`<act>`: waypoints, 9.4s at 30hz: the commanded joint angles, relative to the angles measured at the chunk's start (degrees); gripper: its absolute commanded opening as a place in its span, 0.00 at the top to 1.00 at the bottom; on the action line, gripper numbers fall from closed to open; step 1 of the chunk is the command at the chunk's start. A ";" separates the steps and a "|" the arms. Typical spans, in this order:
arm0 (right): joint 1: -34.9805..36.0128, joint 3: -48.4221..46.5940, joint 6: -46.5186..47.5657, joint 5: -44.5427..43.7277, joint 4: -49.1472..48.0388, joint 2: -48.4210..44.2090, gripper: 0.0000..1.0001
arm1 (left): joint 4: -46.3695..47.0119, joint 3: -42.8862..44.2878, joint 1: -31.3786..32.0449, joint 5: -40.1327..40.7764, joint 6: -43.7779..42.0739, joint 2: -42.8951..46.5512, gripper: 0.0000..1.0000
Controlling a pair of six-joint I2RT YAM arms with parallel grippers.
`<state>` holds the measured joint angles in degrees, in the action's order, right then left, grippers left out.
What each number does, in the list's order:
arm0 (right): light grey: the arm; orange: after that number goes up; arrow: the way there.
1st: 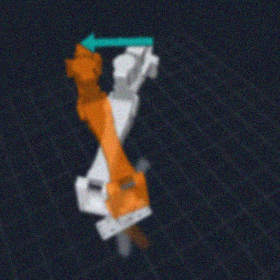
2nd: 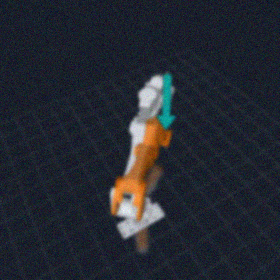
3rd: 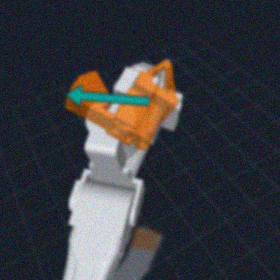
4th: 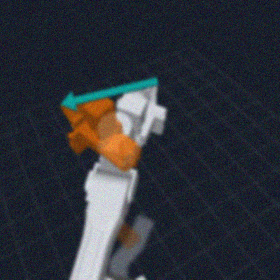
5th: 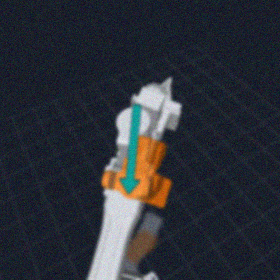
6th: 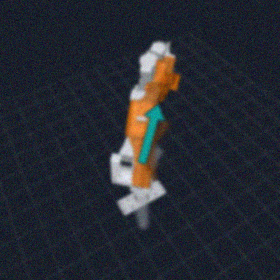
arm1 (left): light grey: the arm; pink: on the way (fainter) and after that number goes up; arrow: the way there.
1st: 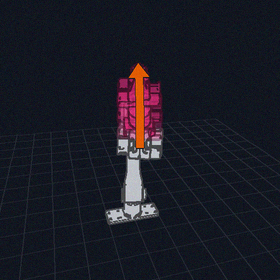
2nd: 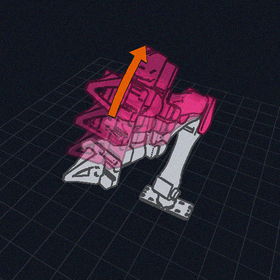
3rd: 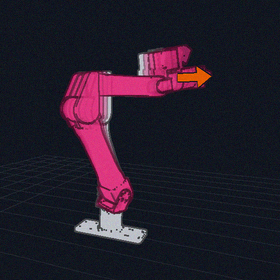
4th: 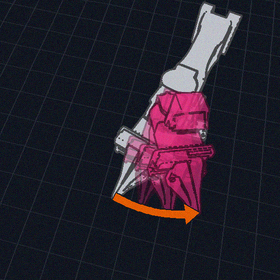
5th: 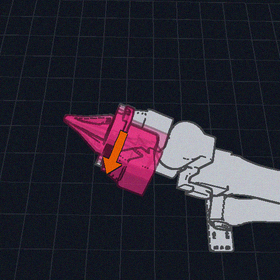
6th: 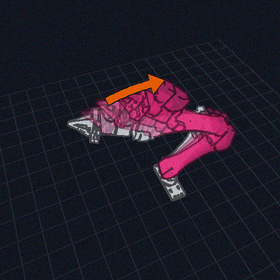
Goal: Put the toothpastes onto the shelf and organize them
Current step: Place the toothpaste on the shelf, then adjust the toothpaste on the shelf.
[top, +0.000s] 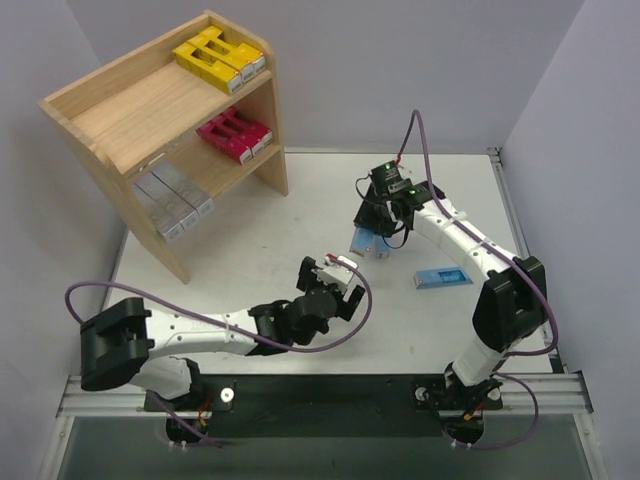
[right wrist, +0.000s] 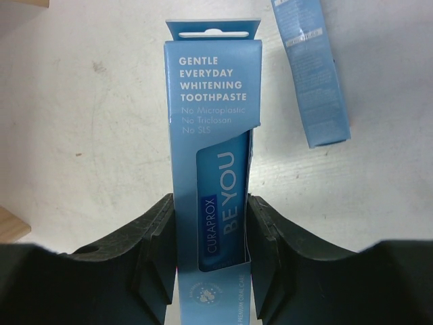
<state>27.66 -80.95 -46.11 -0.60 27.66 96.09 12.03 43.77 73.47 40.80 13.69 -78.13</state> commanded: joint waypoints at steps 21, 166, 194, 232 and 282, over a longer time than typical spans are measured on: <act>5.04 6.33 -1.53 2.36 3.10 -12.25 0.60 | 43.34 8.09 2.99 17.39 -27.05 -20.83 0.22; -18.52 15.29 19.21 12.47 4.77 -33.69 0.09 | -30.41 60.31 -54.75 15.36 -7.54 -10.56 0.16; -18.52 15.47 19.12 13.70 4.77 -33.52 0.10 | -24.34 56.16 -59.06 23.63 -25.01 -9.50 0.19; -18.52 15.47 20.00 13.87 5.74 -32.29 0.10 | -16.26 56.87 -54.57 21.60 -18.27 -11.70 0.55; -18.78 14.94 20.62 13.96 5.91 -32.20 0.10 | -2.46 49.48 -58.81 27.67 -31.51 -5.72 0.31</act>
<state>9.04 -65.45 -25.61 13.56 32.42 64.88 10.37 90.78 13.76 65.17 -11.77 -85.76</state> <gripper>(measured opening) 0.897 0.644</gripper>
